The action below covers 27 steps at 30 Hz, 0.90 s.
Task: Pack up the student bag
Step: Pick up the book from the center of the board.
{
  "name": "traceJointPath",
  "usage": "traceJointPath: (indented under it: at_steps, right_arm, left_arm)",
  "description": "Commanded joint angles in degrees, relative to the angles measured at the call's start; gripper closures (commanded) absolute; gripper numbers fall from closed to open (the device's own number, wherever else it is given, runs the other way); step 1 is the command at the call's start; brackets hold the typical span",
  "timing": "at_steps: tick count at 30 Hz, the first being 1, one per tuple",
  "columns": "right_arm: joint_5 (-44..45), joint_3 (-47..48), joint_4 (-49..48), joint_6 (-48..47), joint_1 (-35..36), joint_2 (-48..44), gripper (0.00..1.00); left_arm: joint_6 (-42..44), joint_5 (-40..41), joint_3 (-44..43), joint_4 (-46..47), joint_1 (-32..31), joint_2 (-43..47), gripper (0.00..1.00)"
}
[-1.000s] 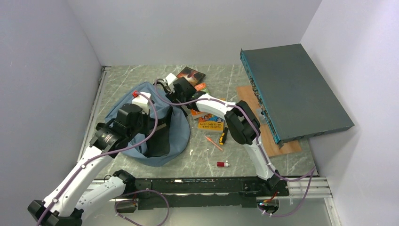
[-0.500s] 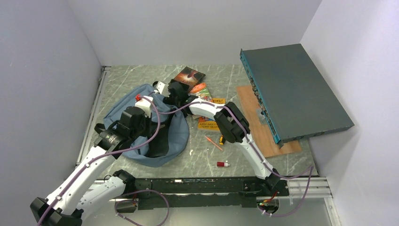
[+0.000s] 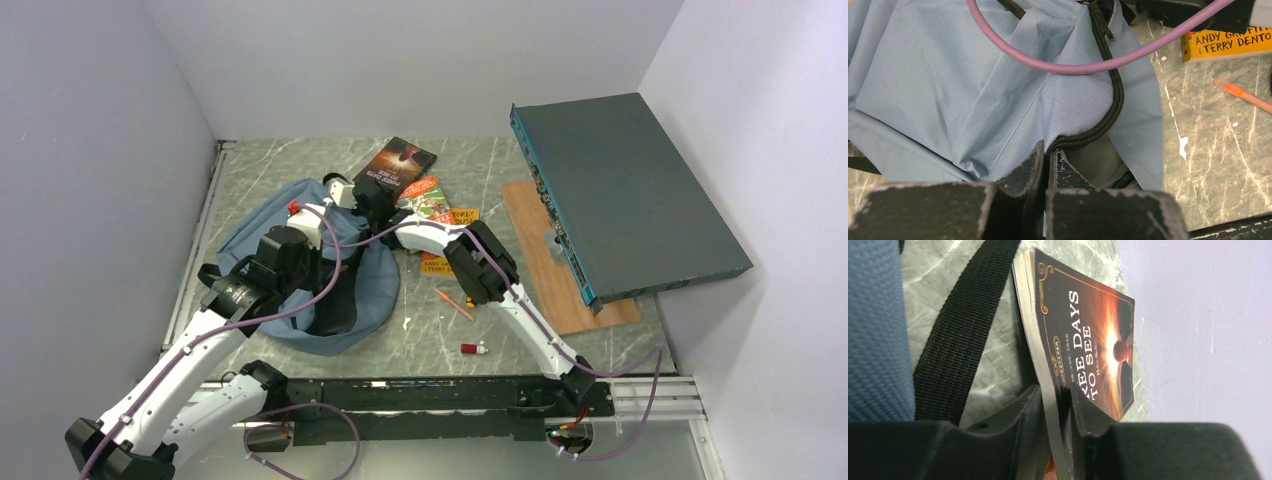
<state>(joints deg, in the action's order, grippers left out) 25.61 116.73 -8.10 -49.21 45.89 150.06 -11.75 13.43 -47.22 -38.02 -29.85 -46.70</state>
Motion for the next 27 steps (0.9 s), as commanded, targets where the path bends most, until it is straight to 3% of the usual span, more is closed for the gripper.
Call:
traceJointPath:
  at_steps: [1, 5, 8, 12, 21, 27]
  right_arm:
    - [2.83, 0.78, -6.23, -2.81, 0.18, -2.42, 0.79]
    - [0.69, 0.93, -3.96, -0.76, -0.01, -7.83, 1.0]
    - [0.75, -1.0, -3.64, -0.1, -0.17, -12.21, 1.0]
    - [-0.23, -8.59, -6.94, 2.96, -0.74, -20.47, 1.0]
    - [-14.68, -20.76, -6.57, 19.88, -3.35, -36.35, 1.0]
    - [-25.92, -33.46, -10.05, 25.28, -3.46, -47.56, 1.0]
  left_arm:
    - [-0.63, 1.36, 0.02, 0.05, -0.13, 0.73, 1.0]
    - [-1.04, 1.13, -0.06, 0.14, -0.1, 0.7, 1.0]
    - [-1.25, 0.41, -0.01, 0.44, -0.13, 1.0, 0.89]
    - [-0.79, -2.27, 0.52, 1.86, -0.05, 2.24, 0.62]
    - [-1.02, -11.48, 1.16, 4.89, 1.12, 4.81, 0.18]
    - [-9.23, -21.19, -2.15, 4.61, 1.22, 7.19, 0.03]
